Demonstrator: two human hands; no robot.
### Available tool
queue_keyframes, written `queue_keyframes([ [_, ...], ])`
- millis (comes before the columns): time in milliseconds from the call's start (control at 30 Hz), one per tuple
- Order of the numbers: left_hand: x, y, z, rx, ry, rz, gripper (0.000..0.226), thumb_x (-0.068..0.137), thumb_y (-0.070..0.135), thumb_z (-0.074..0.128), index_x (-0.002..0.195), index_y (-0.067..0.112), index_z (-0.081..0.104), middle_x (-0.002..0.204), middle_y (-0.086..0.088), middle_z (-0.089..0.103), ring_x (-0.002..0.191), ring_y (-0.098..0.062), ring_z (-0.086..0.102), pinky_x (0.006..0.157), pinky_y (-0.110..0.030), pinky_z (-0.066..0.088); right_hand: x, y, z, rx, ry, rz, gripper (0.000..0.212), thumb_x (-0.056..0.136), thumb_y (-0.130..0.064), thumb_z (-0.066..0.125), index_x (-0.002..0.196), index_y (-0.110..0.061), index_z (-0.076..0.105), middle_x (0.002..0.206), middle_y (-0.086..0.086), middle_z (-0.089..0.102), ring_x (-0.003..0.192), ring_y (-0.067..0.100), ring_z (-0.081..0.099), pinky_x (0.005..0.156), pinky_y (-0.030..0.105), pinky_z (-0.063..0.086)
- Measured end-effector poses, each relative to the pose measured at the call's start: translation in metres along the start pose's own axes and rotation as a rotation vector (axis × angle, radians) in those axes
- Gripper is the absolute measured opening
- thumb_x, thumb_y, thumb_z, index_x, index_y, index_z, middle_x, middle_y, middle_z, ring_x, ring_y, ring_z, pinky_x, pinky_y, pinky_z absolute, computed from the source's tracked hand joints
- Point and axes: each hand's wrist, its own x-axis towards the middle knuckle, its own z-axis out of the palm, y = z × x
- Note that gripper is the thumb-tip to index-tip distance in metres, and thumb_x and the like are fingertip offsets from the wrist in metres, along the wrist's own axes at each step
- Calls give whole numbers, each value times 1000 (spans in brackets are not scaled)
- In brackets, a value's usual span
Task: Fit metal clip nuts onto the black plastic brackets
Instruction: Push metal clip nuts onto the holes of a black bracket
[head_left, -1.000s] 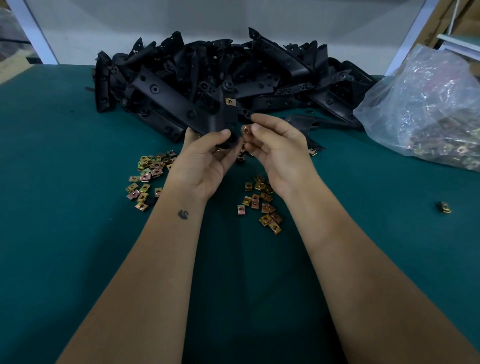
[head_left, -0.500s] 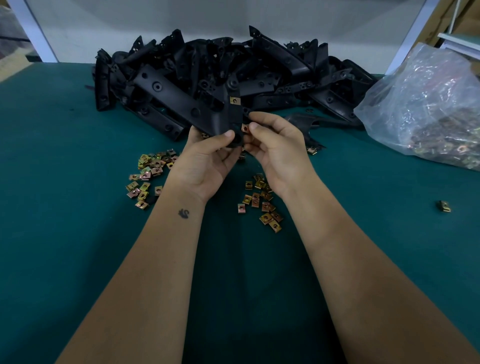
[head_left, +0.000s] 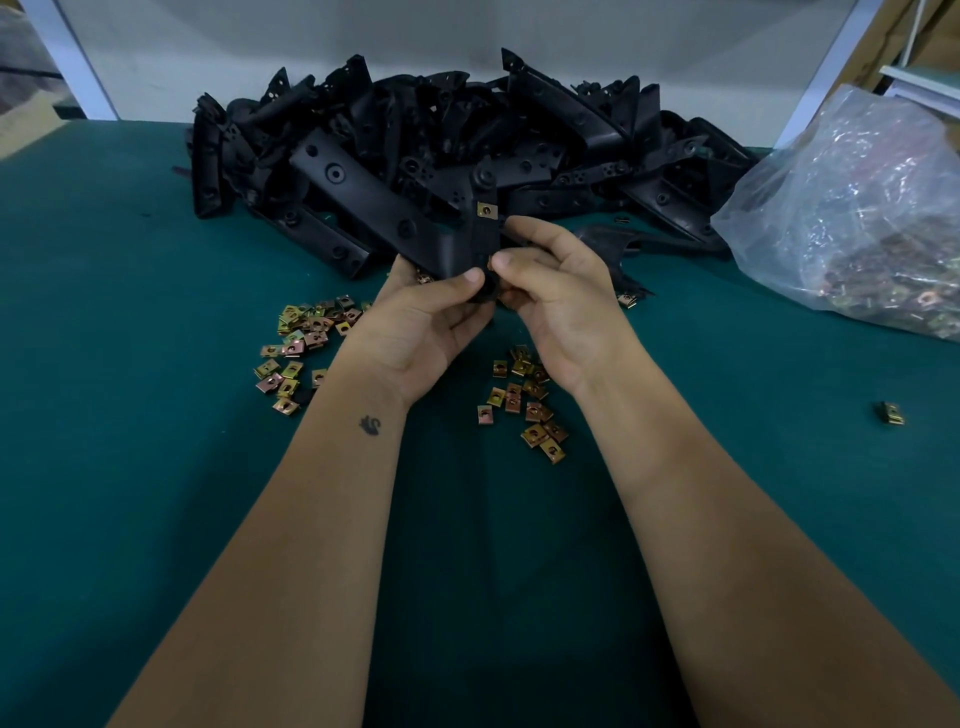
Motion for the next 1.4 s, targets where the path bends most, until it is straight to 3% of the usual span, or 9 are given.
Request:
queue_keyframes([
  [233, -2, -1, 4, 53, -14, -9, 61, 92, -6, 55, 145, 21, 39, 115, 1, 69, 107, -18, 67, 83, -28, 56, -1, 1, 0, -61, -5, 0, 33, 85, 4, 67, 113, -13, 62, 73, 0, 65, 67, 5, 62, 63, 18, 47],
  [433, -1, -2, 5, 64, 3, 6, 55, 93, -6, 56, 138, 21, 44, 112, 1, 71, 110, -20, 67, 82, -30, 57, 0, 1, -2, -127, 4, -31, 29, 85, 2, 68, 107, -16, 64, 68, -6, 67, 65, 3, 61, 62, 18, 46],
  [700, 1, -4, 10, 8, 174, 14, 39, 88, -7, 63, 122, 11, 57, 103, -3, 72, 95, -14, 70, 80, -26, 58, -1, -1, 0, -196, 84, -60, 17, 89, -5, 66, 100, -18, 68, 81, -3, 70, 63, 2, 58, 60, 18, 44],
  [833, 3, -4, 9, -43, 215, 33, 48, 87, -8, 64, 129, 10, 51, 102, -5, 70, 95, -17, 69, 79, -27, 58, -1, -3, 3, -127, 88, -18, 16, 95, -8, 57, 99, -15, 71, 92, 6, 68, 62, 9, 55, 61, 23, 43],
  [1000, 3, -4, 8, -28, 225, 122, 57, 85, -12, 65, 124, 21, 41, 95, -6, 69, 91, -18, 69, 82, -29, 58, -3, -1, 6, -226, 45, -31, 18, 93, -11, 59, 91, -22, 73, 88, -1, 70, 70, 8, 59, 66, 25, 44],
  [1133, 3, -2, 8, -57, 238, 109, 37, 90, 5, 67, 121, 16, 50, 99, -7, 71, 88, -22, 70, 86, -35, 59, -5, 2, 7, -306, 17, -37, 17, 93, -13, 62, 89, -26, 73, 79, -7, 69, 72, 6, 60, 69, 25, 47],
  [1200, 5, -1, 8, -68, 292, 77, 23, 95, 19, 65, 115, 12, 56, 98, -10, 71, 85, -22, 72, 82, -35, 60, -5, 0, 7, -266, 32, -23, 16, 94, -14, 62, 89, -25, 72, 77, -9, 68, 68, 7, 59, 66, 25, 46],
  [1267, 7, 1, 6, -87, 378, 43, 29, 96, 28, 62, 116, 8, 59, 98, -13, 70, 82, -21, 71, 73, -31, 60, -3, -1, 6, -186, 69, -10, 14, 94, -13, 62, 88, -22, 72, 78, -8, 68, 65, 9, 59, 64, 25, 45],
  [1400, 6, 0, 8, -87, 448, 88, 20, 95, 17, 65, 111, 6, 59, 98, -10, 69, 75, -16, 69, 70, -27, 58, -2, -2, 4, -150, 120, -47, 9, 94, -17, 63, 93, -21, 71, 86, -4, 70, 65, 10, 59, 65, 26, 45],
])
